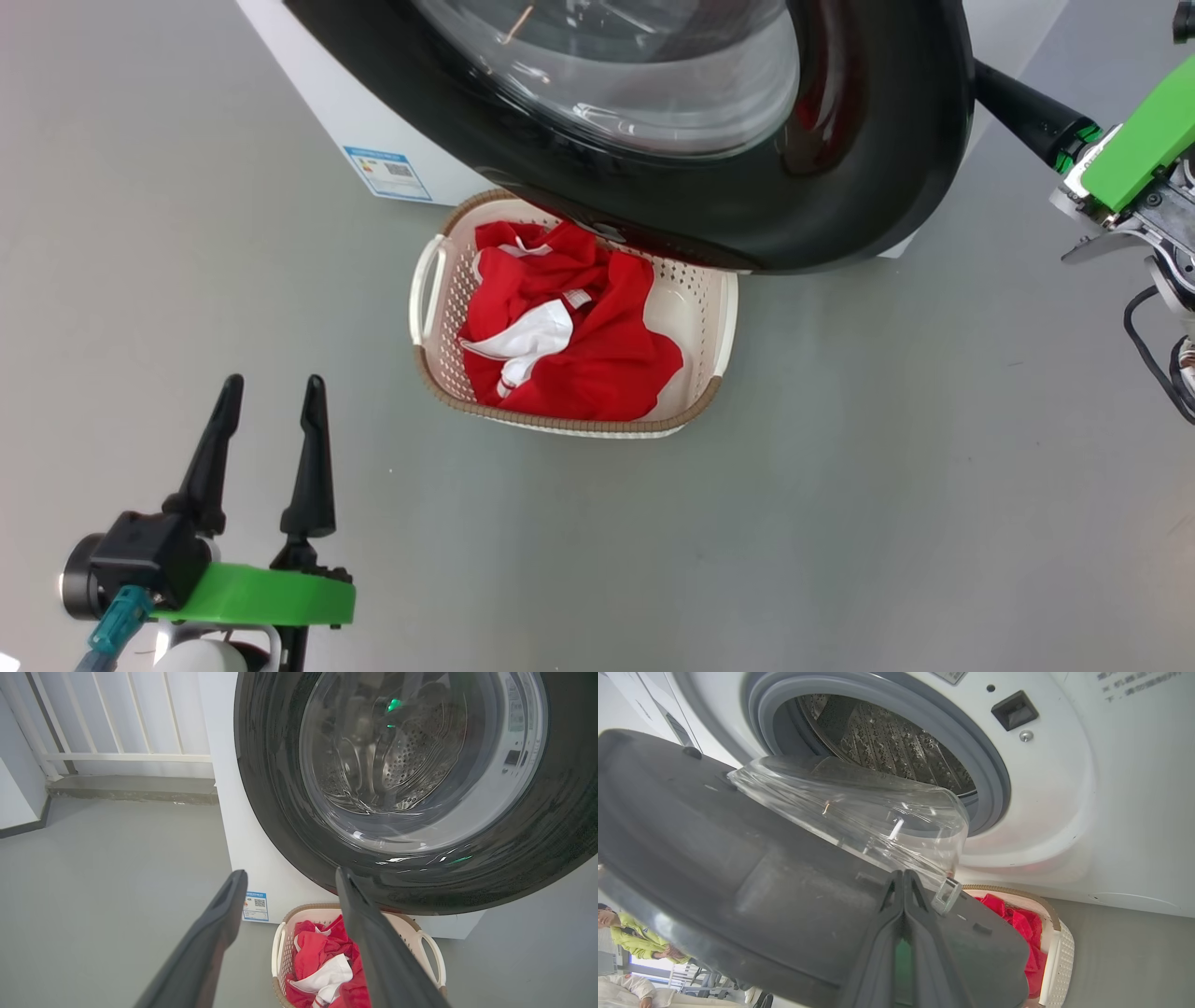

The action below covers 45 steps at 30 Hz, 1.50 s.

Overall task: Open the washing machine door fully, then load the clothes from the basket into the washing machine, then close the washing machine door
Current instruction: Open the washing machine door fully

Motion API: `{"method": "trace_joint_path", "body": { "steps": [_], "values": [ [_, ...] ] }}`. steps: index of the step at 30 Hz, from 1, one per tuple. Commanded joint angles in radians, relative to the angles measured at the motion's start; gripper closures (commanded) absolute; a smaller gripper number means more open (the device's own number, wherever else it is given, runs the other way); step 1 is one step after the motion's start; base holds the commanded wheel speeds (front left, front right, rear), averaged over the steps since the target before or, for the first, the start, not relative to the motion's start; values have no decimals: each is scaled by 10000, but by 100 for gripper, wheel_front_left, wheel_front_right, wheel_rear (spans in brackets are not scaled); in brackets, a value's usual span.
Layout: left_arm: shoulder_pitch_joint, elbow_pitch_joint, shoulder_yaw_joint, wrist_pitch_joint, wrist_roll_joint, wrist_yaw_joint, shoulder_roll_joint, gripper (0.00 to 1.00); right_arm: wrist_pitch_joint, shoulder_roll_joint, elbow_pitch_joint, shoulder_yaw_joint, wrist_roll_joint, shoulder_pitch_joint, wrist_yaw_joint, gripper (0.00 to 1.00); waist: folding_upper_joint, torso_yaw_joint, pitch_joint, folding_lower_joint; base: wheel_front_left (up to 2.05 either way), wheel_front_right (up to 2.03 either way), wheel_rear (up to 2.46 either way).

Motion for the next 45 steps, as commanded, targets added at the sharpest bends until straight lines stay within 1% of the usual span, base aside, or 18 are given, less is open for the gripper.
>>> {"method": "trace_joint_path", "body": {
  "steps": [1, 13, 21, 30, 45],
  "values": [
    [-53, -210, 339, -80, -84, -31, 190, 0, 94, 54, -177, 6, 120, -41, 16, 100, -1, 35, -47, 0, 0, 0, 0],
    [169, -65, 369, -80, -24, -31, 184, 0, 1463, 483, -185, -178, 993, 574, 16, 100, -1, 85, -559, 0, 0, 0, 0],
    [381, -4, 384, -80, 25, -31, 183, 0, 2108, 819, -395, -213, 1198, 1304, 16, 100, -1, 95, -1039, 0, 0, 0, 0],
    [629, 37, 361, -80, 43, -31, 251, 0, 2419, 1365, -578, -454, 1306, 2180, 16, 100, -1, 338, -1536, 0, 0, 0, 0],
    [1023, 89, 487, -80, 61, -31, 320, 0, 2754, 1973, -965, -1019, 1312, 3714, 16, 100, -1, 1168, -2248, 0, 0, 0, 0]
  ]
}}
